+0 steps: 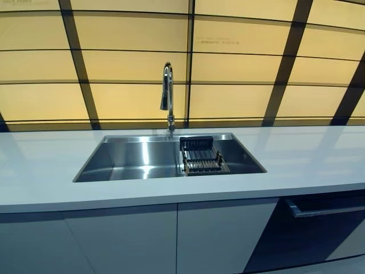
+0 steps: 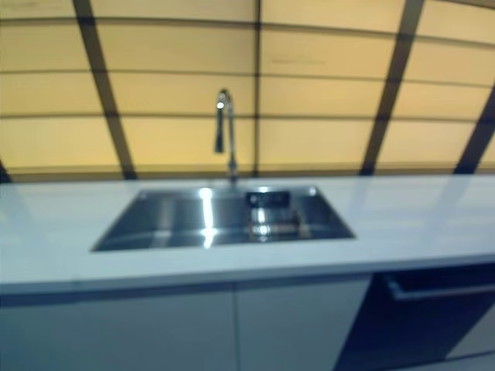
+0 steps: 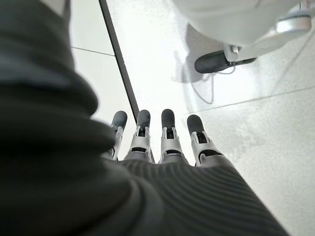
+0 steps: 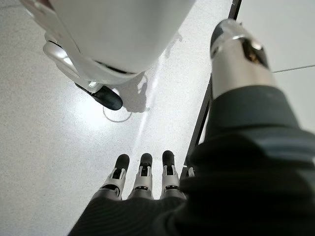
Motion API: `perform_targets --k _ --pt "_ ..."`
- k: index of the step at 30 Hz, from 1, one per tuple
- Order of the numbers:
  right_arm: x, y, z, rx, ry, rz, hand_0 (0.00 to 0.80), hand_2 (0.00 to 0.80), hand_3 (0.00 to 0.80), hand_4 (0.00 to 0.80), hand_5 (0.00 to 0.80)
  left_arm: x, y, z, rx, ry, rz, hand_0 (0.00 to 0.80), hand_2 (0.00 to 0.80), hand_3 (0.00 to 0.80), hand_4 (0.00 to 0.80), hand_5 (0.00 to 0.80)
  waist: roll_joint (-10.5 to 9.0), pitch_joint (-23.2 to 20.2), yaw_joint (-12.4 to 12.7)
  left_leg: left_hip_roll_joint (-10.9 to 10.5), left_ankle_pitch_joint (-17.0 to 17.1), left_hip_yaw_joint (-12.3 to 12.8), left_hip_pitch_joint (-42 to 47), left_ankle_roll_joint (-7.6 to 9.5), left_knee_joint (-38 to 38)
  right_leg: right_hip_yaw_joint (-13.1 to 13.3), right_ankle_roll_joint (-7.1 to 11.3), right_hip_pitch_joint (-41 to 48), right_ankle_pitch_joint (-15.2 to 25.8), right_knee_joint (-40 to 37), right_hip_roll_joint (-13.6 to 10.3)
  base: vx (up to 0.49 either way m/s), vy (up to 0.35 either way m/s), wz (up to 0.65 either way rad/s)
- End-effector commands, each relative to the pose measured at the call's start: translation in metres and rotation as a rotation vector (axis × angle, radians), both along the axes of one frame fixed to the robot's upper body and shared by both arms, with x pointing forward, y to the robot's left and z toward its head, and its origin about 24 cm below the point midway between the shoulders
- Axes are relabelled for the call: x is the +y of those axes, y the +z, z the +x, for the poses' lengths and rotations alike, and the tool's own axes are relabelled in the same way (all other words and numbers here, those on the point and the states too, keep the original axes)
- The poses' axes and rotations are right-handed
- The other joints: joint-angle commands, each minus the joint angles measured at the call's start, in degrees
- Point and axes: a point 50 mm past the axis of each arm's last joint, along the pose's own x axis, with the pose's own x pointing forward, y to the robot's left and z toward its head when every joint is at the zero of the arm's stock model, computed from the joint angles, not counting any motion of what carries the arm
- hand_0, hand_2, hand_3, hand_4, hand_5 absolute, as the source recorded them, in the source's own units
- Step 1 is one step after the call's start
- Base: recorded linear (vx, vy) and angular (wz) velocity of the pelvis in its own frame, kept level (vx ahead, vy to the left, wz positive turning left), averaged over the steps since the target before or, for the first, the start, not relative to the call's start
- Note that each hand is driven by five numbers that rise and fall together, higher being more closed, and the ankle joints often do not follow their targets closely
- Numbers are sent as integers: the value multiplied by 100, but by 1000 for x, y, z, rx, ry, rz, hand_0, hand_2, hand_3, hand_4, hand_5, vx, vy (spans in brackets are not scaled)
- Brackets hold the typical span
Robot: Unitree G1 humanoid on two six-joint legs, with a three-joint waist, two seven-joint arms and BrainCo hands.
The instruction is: Take plates into dishwasher
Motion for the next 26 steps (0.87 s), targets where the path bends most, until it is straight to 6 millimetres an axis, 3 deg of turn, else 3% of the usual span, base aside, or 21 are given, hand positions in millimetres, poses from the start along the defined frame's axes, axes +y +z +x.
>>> perform_targets --k 1,12,26 --pt "9 7 31 -94 39 29 0 0 0 0 0 2 6 28 -49 4 34 0 0 0 0 0 31 140 -68 -367 -292 -48 -99 491 69 161 43 -359 292 142 220 -5 -75 3" --pt "3 3 21 -1 29 29 0 0 0 0 0 -18 0 24 -9 -37 -54 0 0 0 0 0 57 116 -109 -222 -208 40 10 319 -12 26 -119 -60 189 -108 437 24 -59 10" --pt "4 1 15 18 13 40 0 0 0 0 0 -16 -1 20 -10 -49 -36 0 0 0 0 0 34 122 -127 -192 -254 129 121 306 -14 33 -155 82 155 -208 492 17 -11 -1"
